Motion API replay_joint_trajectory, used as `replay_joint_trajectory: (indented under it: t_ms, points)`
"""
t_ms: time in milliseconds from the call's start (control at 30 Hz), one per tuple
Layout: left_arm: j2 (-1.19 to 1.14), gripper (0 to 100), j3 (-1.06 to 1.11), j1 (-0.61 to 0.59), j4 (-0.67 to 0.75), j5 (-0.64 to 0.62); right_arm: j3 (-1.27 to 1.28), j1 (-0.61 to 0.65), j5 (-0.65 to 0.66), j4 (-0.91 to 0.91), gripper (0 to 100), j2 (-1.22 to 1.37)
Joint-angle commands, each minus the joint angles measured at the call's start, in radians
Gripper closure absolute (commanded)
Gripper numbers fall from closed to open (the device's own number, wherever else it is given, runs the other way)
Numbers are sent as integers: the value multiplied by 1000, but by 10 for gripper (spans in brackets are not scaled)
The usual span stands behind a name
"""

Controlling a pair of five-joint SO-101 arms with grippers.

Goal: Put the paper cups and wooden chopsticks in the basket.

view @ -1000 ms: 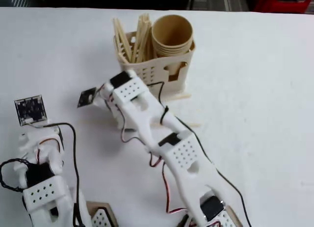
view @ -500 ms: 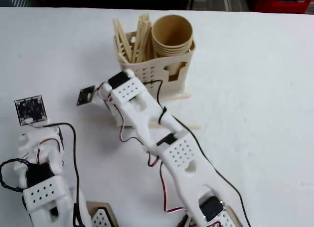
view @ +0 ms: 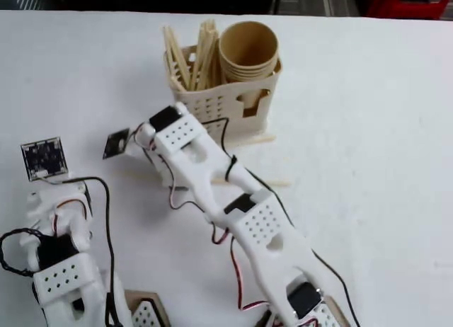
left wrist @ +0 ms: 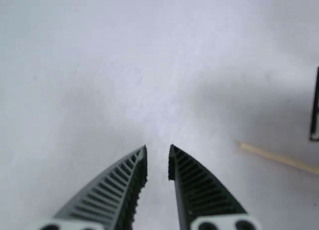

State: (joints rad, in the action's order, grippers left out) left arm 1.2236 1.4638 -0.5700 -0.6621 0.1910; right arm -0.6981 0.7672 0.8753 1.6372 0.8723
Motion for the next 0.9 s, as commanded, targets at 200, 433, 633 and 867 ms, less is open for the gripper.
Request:
replay_joint_trajectory:
  t_ms: [200,433,633,867]
  points:
    - [18,906,-51,-1,25,-9,-40,18,-8,-12,934,116]
    - [18,906,-51,-1,25,-9,-91,13,-68,39,981,61]
    - [18,906,-51,-1,25,-9,-104,-18,-106,77,981,-111]
    - [18,906,-51,-1,25,-9,-48,-58,-140,81,981,-361]
